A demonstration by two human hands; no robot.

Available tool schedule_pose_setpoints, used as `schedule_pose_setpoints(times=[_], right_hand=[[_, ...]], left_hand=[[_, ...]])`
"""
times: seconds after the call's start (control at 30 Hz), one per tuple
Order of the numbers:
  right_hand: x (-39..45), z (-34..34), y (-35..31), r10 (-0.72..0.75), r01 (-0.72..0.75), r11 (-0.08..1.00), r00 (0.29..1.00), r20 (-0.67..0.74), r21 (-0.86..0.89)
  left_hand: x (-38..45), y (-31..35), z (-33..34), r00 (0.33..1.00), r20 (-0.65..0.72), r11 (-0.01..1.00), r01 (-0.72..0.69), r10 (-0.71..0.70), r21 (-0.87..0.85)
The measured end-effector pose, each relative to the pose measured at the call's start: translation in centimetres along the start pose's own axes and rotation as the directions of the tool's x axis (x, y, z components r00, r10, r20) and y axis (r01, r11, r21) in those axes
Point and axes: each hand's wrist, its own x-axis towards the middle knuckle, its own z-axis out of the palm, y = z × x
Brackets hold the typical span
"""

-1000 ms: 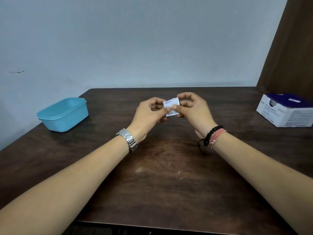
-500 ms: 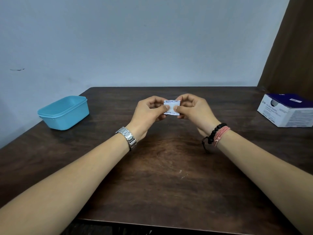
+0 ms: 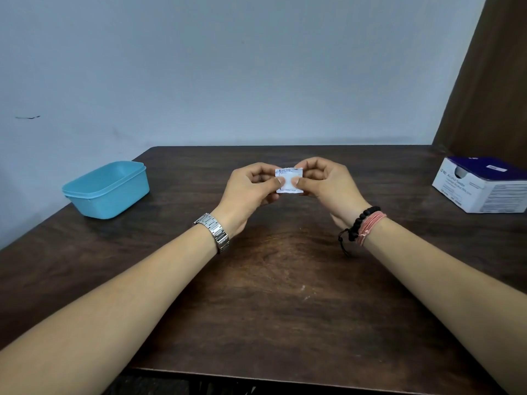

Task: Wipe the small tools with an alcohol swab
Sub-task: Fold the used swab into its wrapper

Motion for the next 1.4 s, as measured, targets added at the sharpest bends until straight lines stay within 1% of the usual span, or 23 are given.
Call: schedule_pose_setpoints(times=[0.07, 0.13, 0.23, 0.27, 0.33, 0.4, 0.5, 0.57, 0.67, 0.77, 0.87, 0.97, 1.07, 1.17, 1.2, 1.27, 1.4], right_hand=[[0.0, -0.1, 0.1, 0.002, -0.002, 1.0, 1.0, 0.009, 0.007], [0.1, -0.1, 0.0, 0.007, -0.007, 1.0, 1.0, 0.027, 0.019], [0.1, -0.2, -0.2, 0.014, -0.022, 0.997, 0.994, 0.109, 0.071], [0.1, -0.3, -0.3, -0.007, -0.001, 0.999, 0.989, 0.147, 0.054], [0.0, -0.5, -0.3, -0.086, 0.101, 0.993, 0.975, 0.207, -0.062], [-0.1, -0.7, -0.2, -0.155, 0.199, 0.964, 0.959, 0.239, -0.175], [-0.4, -0.6, -0.1, -0.226, 0.283, 0.929, 0.944, 0.239, -0.24], [-0.7, -0.5, -0.3, -0.28, 0.338, 0.901, 0.931, 0.233, -0.27], [-0.8, -0.5, -0.3, -0.377, 0.444, 0.827, 0.893, 0.246, -0.345], [-0.5, -0.6, 0.0, -0.432, 0.479, 0.78, 0.878, 0.206, -0.403], [-0.3, -0.6, 0.1, -0.429, 0.447, 0.794, 0.892, 0.142, -0.411], [-0.3, -0.6, -0.1, -0.378, 0.372, 0.846, 0.924, 0.063, -0.381], [0.0, -0.8, 0.0, -0.327, 0.312, 0.882, 0.945, 0.019, -0.353], [0.2, -0.9, 0.2, -0.28, 0.266, 0.917, 0.96, -0.005, -0.299], [0.2, -1.0, 0.2, -0.277, 0.263, 0.919, 0.961, -0.006, -0.294], [0.1, -0.9, 0.1, -0.275, 0.262, 0.921, 0.961, -0.004, -0.288], [-0.2, -0.6, -0.2, -0.273, 0.268, 0.936, 0.962, 0.01, -0.227]], left_hand=[[-0.1, 0.1, 0.0, 1.0, 0.006, 1.0, -0.01, 0.01, 0.005], [-0.1, 0.3, 0.0, 1.0, 0.007, 1.0, 0.003, -0.003, -0.024], [-0.1, 0.6, -0.1, 0.995, -0.009, 0.981, 0.092, -0.095, -0.171], [-0.1, 0.7, -0.2, 0.99, -0.004, 0.965, 0.134, -0.138, -0.225], [0.0, 0.8, -0.3, 0.974, 0.022, 0.926, 0.22, -0.224, -0.308], [0.0, 0.9, -0.4, 0.953, 0.051, 0.884, 0.297, -0.299, -0.362], [-0.2, 1.1, -0.3, 0.925, 0.079, 0.826, 0.369, -0.372, -0.426], [-0.3, 1.2, -0.4, 0.913, 0.094, 0.801, 0.395, -0.397, -0.449], [-0.2, 1.2, -0.5, 0.902, 0.121, 0.785, 0.422, -0.415, -0.454], [-0.3, 1.3, -0.5, 0.9, 0.139, 0.786, 0.431, -0.414, -0.443], [-0.3, 1.4, -0.5, 0.915, 0.155, 0.809, 0.401, -0.372, -0.429], [-0.2, 1.4, -0.5, 0.957, 0.154, 0.887, 0.287, -0.247, -0.362], [-0.3, 1.1, -0.5, 0.986, 0.151, 0.977, 0.094, -0.065, -0.194], [-0.4, 0.7, -0.3, 0.995, 0.081, 0.998, -0.067, 0.065, 0.012], [-0.4, 0.6, -0.3, 0.994, 0.057, 0.995, -0.09, 0.089, 0.032], [-0.5, 0.6, -0.3, 0.995, 0.034, 0.995, -0.099, 0.098, 0.014], [-0.5, 0.6, -0.4, 0.996, 0.038, 0.997, -0.082, 0.082, -0.003]])
